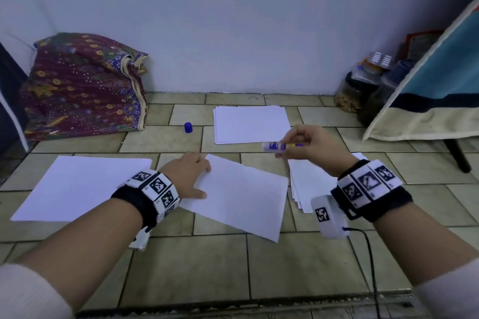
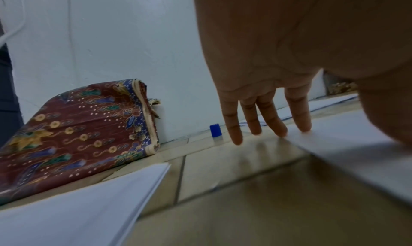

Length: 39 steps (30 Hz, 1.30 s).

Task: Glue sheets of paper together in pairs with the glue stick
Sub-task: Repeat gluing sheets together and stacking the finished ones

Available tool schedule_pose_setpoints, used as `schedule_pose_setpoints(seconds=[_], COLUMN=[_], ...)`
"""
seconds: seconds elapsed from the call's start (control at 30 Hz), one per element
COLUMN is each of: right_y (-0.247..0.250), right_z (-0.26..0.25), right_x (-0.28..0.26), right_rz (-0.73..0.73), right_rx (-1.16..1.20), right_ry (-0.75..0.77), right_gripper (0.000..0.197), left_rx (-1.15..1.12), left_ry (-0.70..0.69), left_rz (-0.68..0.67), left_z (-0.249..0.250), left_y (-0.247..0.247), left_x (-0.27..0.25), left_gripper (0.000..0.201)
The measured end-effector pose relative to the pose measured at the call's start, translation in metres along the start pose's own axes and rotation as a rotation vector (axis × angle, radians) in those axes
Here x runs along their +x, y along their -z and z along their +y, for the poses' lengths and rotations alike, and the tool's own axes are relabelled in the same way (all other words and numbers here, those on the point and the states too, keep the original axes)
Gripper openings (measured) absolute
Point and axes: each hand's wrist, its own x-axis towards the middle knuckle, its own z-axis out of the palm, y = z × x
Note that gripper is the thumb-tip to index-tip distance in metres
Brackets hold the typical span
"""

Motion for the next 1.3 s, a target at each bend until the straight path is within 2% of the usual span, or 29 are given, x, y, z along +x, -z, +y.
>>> schedule_pose_setpoints(seconds=[0.07,0.1,0.17,0.23,0.33,0.4,0.47,0.5,0.53,0.6,0.63,0.73,0.8,0.93,1.03,1.3], right_y=[-0.007,-0.012,-0.024,-0.038,-0.064,-0.083,-0.101,-0.109,-0.116,-0.126,-0.13,-0.141,-0.148,-0.161,-0.168,-0.164], right_z=[-0.004,-0.004,0.0,0.006,0.008,0.002,-0.005,-0.008,-0.01,-0.015,-0.017,-0.018,-0.016,-0.014,-0.014,-0.006], right_x=[0.012,0.018,0.031,0.044,0.064,0.077,0.088,0.094,0.099,0.109,0.113,0.127,0.135,0.145,0.148,0.151], right_rz=[0.03,0.017,-0.084,-0.172,-0.231,-0.285,-0.31,-0.311,-0.318,-0.308,-0.284,-0.147,-0.083,-0.096,-0.113,-0.087], right_rx=[0.387,0.478,0.549,0.573,0.696,0.734,0.612,0.506,0.381,0.178,0.128,0.025,-0.169,-0.44,-0.515,-0.549], right_ry=[-0.106,-0.166,-0.239,-0.228,-0.171,-0.133,-0.135,-0.137,-0.128,-0.098,-0.09,-0.058,-0.012,0.04,0.053,0.026], right_gripper=[0.011,0.014,0.026,0.03,0.026,0.022,0.019,0.017,0.014,0.014,0.015,0.027,0.033,0.033,0.026,0.028], left_rx=[-0.017,-0.021,-0.026,-0.035,-0.029,-0.024,-0.043,-0.067,-0.101,-0.189,-0.232,-0.228,-0.202,-0.181,-0.172,-0.136], left_ry=[0.006,0.015,0.053,0.079,0.102,0.113,0.1,0.1,0.107,0.133,0.138,0.111,0.091,0.087,0.078,0.062], left_rz=[0.003,-0.016,-0.11,-0.191,-0.227,-0.222,-0.211,-0.21,-0.207,-0.186,-0.17,-0.177,-0.2,-0.228,-0.24,-0.262], left_z=[-0.002,-0.002,-0.003,-0.005,-0.008,-0.01,-0.012,-0.014,-0.015,-0.014,-0.014,-0.016,-0.017,-0.018,-0.019,-0.02], left_y=[-0.006,-0.01,-0.016,-0.021,-0.026,-0.03,-0.033,-0.034,-0.034,-0.031,-0.029,-0.027,-0.026,-0.026,-0.026,-0.025], left_x=[-0.005,-0.007,-0.011,-0.012,-0.01,-0.008,-0.007,-0.006,-0.005,-0.007,-0.007,-0.008,-0.008,-0.007,-0.006,-0.007], left_gripper=[0.067,0.069,0.082,0.105,0.105,0.119,0.144,0.149,0.141,0.099,0.087,0.083,0.085,0.085,0.085,0.09])
